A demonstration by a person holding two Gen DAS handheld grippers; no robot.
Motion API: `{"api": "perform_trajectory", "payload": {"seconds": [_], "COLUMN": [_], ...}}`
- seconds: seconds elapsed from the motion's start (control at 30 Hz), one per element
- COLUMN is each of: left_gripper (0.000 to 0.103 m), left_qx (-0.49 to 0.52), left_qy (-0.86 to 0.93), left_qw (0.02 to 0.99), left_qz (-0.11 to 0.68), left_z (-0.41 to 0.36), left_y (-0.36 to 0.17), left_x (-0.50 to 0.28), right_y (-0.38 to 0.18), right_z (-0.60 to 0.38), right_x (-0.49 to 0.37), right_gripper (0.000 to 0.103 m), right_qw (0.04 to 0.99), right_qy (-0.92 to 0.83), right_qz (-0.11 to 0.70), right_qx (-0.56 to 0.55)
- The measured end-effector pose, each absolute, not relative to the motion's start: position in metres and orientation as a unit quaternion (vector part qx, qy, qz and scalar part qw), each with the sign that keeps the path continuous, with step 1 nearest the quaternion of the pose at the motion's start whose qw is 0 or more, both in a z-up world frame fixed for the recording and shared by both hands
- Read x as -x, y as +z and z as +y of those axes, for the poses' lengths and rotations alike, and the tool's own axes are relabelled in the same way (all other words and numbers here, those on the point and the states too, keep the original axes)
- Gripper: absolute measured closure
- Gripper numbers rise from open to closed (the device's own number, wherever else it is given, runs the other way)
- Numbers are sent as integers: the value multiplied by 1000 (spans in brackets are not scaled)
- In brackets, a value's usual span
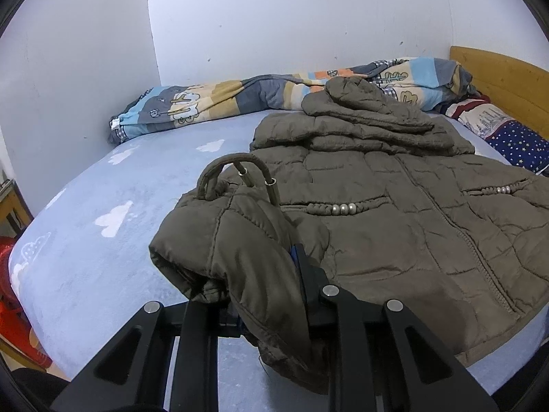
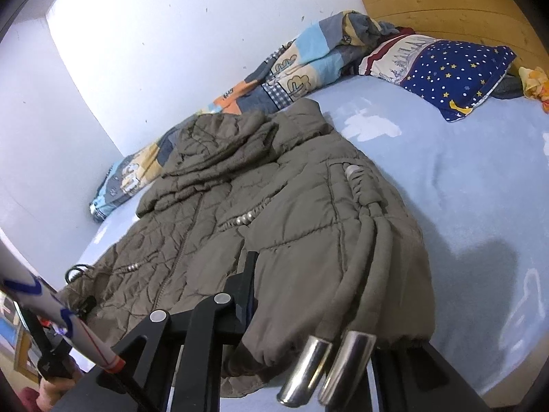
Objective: Fold large clothes
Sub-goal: 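Lift the hem with both grippers toward the hood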
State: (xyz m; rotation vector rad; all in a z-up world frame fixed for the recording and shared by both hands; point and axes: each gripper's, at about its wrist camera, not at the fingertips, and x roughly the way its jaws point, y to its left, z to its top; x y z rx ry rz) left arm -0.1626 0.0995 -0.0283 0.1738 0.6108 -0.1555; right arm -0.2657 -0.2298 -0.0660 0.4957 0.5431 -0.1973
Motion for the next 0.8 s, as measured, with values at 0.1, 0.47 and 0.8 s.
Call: {"api": "perform_trajectory", "payload": {"seconds": [0.1, 0.47, 0.8], "left_gripper": [82, 82, 82], "left_qx": [-81, -86, -79], "left_qy": [-76, -79, -84], "left_qw": [948, 947, 948], "left_qz": [297, 298, 295], "left_z": [103, 101, 101], "left_y": [-25, -28, -27], "left_x": [164, 164, 166], "right_y": [-62, -64, -66], "right_z": [-231, -234, -234], "right_x": [270, 271, 273], "right_gripper": [85, 85, 85], "right_qw": [929, 924, 923], "right_qy": [-90, -91, -91], "right_qz": [260, 270, 272], "right_qx": [-246, -254, -256]}}
